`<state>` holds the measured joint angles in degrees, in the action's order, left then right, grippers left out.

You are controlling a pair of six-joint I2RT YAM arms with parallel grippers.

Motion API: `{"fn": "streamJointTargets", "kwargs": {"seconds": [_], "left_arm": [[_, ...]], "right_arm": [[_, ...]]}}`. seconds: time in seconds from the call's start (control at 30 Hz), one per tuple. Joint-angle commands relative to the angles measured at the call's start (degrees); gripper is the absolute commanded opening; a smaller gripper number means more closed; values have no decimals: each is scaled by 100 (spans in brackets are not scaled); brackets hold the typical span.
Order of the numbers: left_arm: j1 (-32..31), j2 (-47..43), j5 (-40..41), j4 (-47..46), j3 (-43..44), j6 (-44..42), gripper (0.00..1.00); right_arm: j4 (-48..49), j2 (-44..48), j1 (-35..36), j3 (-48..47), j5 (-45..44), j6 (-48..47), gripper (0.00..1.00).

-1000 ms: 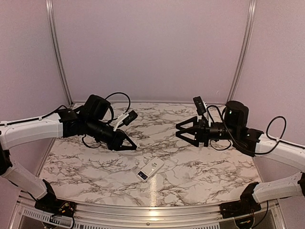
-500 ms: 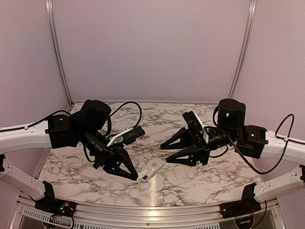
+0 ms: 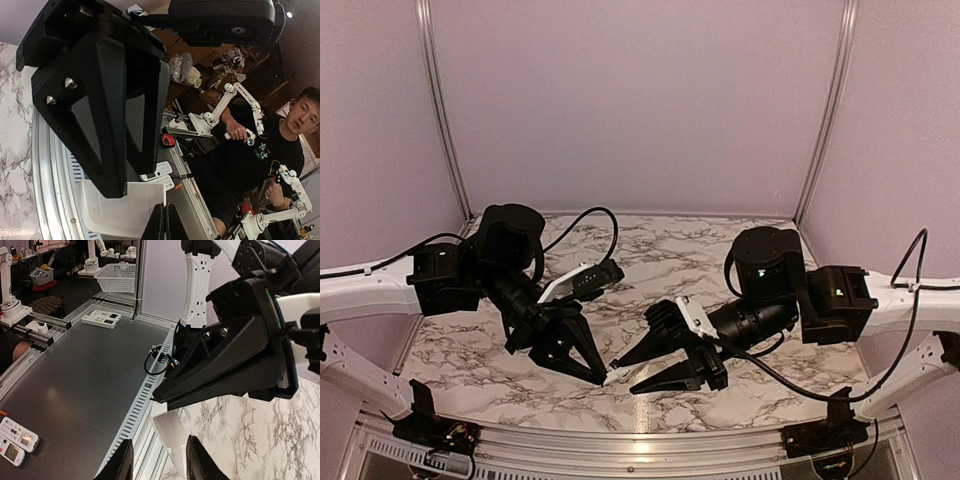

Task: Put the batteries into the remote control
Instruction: Pick up the battery cover from the center of the board, then pass from the left arm to the right

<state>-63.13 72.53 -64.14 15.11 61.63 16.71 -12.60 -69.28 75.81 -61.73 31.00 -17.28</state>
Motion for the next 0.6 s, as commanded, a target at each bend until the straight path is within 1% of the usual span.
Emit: {"fn": "streamJointTargets", "kwargs": {"seconds": [0.0,0.1,0.23,0.33,0.5,0.53,0.57], "left_arm": [[-133,-115,-167,-488,-100,260,0],[-154,-130,-200,-581,-116,327,0],[-155,-101,-152,-592,-99,327,0],[-155,-42,-152,-569,-98,296,0],[-142,-80,-1,-416,-61,146,0],[-126,-123,200,-309,-32,38,7],[-109,-158,355,-175,11,-81,21]], "right_arm": [[-309,-90,84,-268,-318,-214,34],[-369,-135,112,-313,-373,-247,32],[-501,-230,365,-416,-664,-375,26],[-605,-346,443,-536,-714,-408,18],[-604,-358,452,-567,-713,-333,0],[-596,-353,452,-568,-737,-308,0],[-589,-345,454,-561,-768,-285,0]]}}
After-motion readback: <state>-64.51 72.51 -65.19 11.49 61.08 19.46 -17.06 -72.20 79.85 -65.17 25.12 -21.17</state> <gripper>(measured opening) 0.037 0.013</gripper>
